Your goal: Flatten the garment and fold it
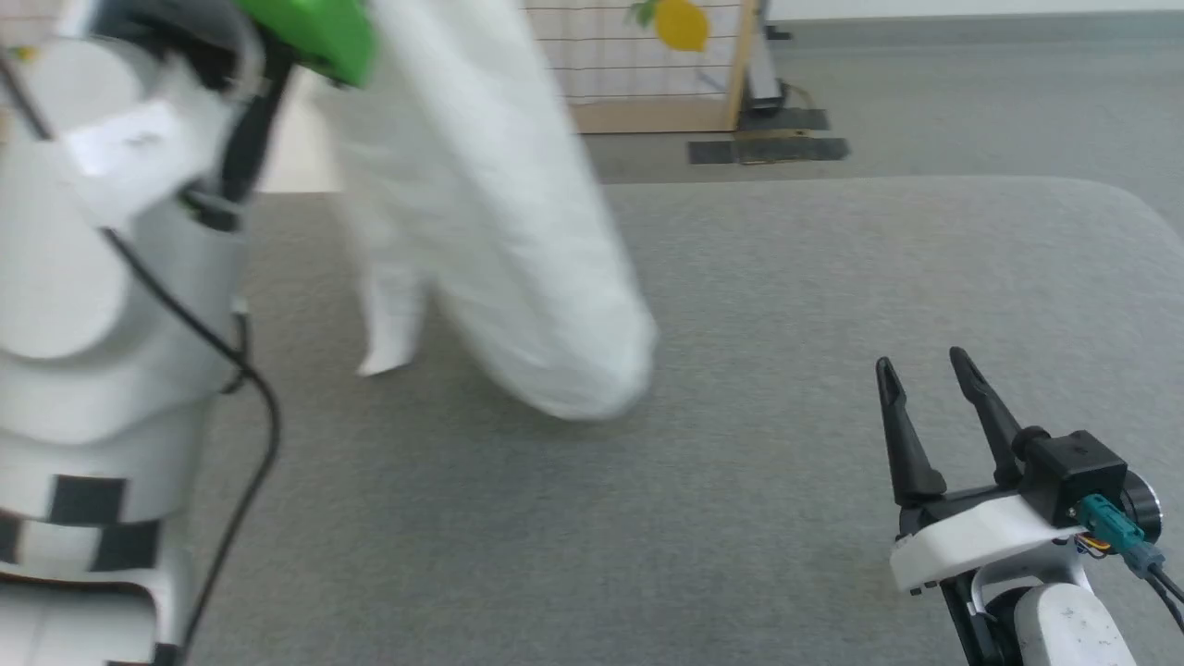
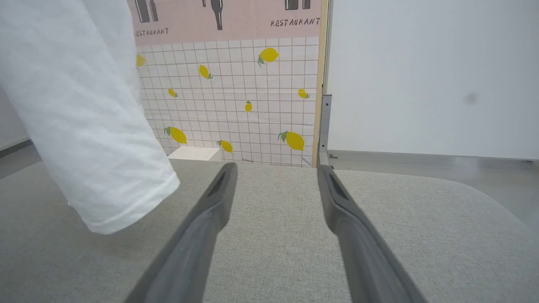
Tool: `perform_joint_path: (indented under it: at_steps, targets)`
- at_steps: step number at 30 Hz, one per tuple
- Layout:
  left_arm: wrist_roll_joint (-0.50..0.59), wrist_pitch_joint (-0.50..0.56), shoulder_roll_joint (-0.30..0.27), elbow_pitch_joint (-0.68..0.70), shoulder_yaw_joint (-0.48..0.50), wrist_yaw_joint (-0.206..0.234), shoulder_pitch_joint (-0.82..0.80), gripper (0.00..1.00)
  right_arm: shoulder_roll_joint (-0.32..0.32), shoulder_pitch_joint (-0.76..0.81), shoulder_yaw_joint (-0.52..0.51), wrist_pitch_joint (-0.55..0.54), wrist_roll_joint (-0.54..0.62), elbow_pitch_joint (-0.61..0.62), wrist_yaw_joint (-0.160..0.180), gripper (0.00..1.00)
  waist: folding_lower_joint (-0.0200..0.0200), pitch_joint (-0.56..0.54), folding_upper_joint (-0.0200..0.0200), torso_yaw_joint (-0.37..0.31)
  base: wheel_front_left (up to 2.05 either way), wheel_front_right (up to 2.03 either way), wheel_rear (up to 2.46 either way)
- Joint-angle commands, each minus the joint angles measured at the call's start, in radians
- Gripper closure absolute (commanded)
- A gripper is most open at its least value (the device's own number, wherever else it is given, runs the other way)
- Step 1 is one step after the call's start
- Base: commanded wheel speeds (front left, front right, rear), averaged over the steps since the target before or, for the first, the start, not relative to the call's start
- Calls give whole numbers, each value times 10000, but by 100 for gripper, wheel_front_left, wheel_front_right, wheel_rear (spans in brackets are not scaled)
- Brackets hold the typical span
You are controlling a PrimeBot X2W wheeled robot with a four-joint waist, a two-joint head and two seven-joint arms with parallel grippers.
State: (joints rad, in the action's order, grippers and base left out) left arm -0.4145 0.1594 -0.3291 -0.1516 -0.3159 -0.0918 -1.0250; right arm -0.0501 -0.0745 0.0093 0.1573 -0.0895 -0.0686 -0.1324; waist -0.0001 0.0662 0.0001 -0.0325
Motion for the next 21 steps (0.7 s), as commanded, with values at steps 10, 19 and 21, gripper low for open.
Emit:
perform_joint_path:
  at_steps: [10, 19, 21]
  targets:
    - [-751, 2086, 846, -1359, -1701, -28, 2810, 100, -1, 55, 0, -4, -163, 193, 17, 0, 1, 403, -1, -1120, 0, 0, 0]
    - [-2019, 3954, 1734, -3382, -3068, 23, 5857, 37, -1, -125, 203, 35, -274, 46, 17, 0, 1, 653, -1, -962, 0, 0, 0]
    - [-2068, 3653, 1790, -3215, -2900, 250, 5972, 0, -1, -103, 221, 40, -269, 24, 17, 0, 1, 622, -1, -866, 0, 0, 0]
